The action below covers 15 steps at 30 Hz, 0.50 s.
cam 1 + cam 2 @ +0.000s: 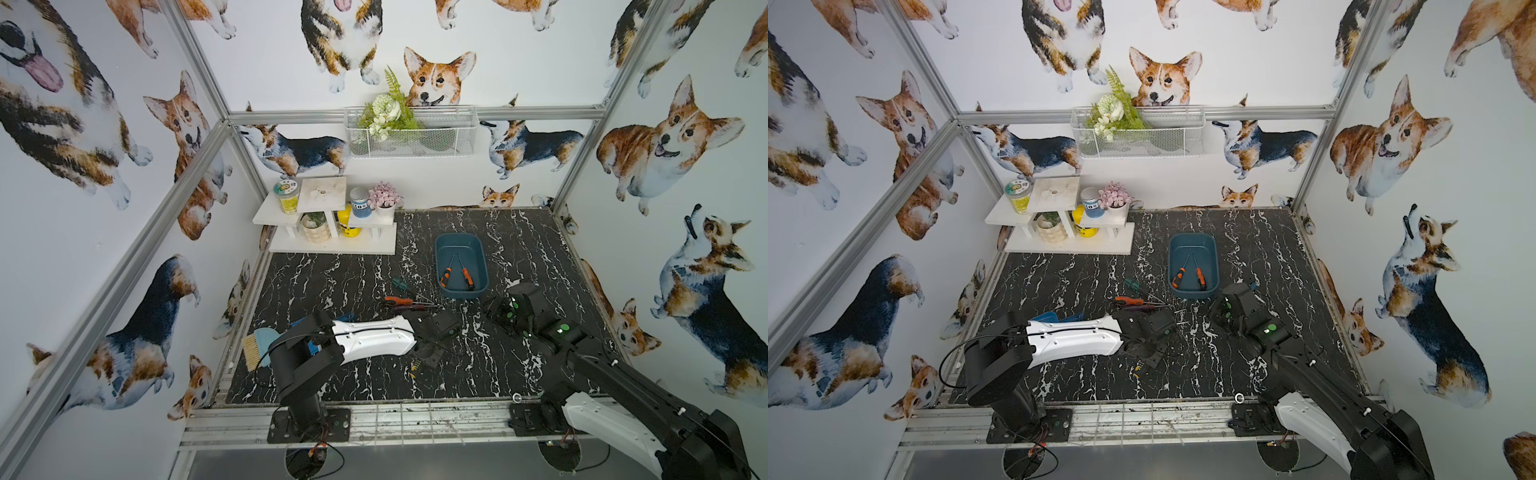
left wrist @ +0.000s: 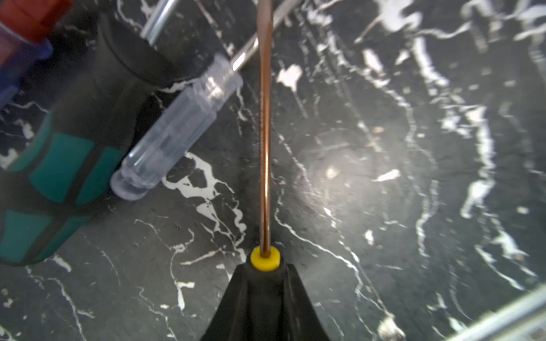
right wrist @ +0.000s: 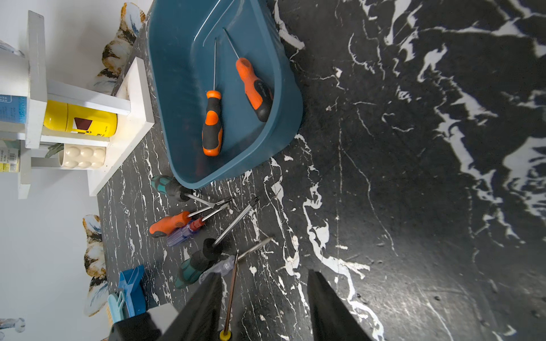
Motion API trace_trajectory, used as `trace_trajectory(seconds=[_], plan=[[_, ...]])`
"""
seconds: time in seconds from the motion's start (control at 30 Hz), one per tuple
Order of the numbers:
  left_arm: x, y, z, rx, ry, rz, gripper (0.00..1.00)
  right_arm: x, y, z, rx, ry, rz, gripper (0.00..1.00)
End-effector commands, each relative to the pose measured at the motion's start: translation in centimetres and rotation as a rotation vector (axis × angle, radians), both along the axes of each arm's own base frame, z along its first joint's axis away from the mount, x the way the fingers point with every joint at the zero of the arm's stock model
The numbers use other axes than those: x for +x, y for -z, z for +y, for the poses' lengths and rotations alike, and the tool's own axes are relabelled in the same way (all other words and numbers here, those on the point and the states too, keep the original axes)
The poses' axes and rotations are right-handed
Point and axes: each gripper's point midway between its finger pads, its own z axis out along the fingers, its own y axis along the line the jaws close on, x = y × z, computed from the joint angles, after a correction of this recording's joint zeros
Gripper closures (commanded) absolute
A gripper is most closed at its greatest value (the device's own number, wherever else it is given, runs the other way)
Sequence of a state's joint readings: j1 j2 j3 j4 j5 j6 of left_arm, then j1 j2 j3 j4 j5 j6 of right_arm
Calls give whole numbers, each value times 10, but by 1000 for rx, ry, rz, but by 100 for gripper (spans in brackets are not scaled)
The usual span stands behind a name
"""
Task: Put the screwdriver on the desktop into the storage box
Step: Pick up the screwdriver from the center of the board.
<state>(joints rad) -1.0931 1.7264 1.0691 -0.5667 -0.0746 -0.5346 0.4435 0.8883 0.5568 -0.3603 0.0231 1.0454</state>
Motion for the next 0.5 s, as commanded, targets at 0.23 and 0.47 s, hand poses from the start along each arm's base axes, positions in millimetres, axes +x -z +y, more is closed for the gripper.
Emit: trace_trajectory(seconds=[0.23, 0.47], plan=[[-20, -13, -29, -153, 83, 118, 100, -1, 1, -5, -7, -4, 0, 47], [23, -62, -33, -280, -23, 0, 100, -2, -1, -11, -11, 15, -9, 47]])
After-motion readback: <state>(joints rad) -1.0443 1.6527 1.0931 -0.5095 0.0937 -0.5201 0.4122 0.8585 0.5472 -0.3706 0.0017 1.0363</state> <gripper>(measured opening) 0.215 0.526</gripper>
